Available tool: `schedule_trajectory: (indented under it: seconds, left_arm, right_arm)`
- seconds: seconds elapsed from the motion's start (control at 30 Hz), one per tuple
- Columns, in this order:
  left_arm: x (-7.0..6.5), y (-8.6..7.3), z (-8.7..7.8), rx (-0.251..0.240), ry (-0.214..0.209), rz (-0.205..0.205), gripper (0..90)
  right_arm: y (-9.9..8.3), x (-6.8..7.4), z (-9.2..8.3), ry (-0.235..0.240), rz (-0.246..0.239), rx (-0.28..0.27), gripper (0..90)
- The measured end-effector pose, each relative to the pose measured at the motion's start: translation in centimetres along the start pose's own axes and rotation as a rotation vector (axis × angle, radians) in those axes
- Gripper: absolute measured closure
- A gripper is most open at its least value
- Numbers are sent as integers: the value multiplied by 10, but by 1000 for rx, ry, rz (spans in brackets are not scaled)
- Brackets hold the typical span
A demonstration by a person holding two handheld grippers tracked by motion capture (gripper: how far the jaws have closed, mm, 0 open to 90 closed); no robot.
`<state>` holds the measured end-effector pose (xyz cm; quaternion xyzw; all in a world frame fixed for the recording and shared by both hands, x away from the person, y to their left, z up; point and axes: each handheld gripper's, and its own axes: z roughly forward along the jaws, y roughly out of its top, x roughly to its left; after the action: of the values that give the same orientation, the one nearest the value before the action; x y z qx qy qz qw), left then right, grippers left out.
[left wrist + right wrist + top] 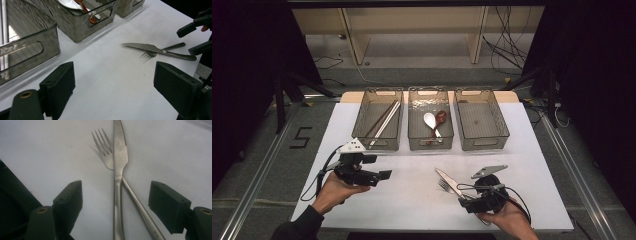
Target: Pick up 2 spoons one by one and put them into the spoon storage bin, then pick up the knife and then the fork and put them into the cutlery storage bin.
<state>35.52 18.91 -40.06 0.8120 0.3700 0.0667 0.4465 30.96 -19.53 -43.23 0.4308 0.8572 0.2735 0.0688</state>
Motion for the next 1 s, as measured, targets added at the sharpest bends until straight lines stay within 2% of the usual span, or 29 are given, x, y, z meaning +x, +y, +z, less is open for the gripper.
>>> schedule_trajectory:
  seconds: [0.2, 0.5, 0.67, 1.0]
  left_arm:
    - [-1, -4, -4, -1, 4, -3, 164]
    - [-1, -9, -10, -37, 13, -13, 160]
    - [-3, -11, -10, -34, 13, -4, 160]
    - [-7, -14, -12, -27, 15, 11, 159]
  right_arm:
    - [-1, 0, 0, -2, -5, 13, 286]
    - [2, 1, 4, -4, -30, 51, 328]
    - [7, -2, 9, -11, -43, 93, 364]
    - [17, 4, 25, -26, -96, 188, 483]
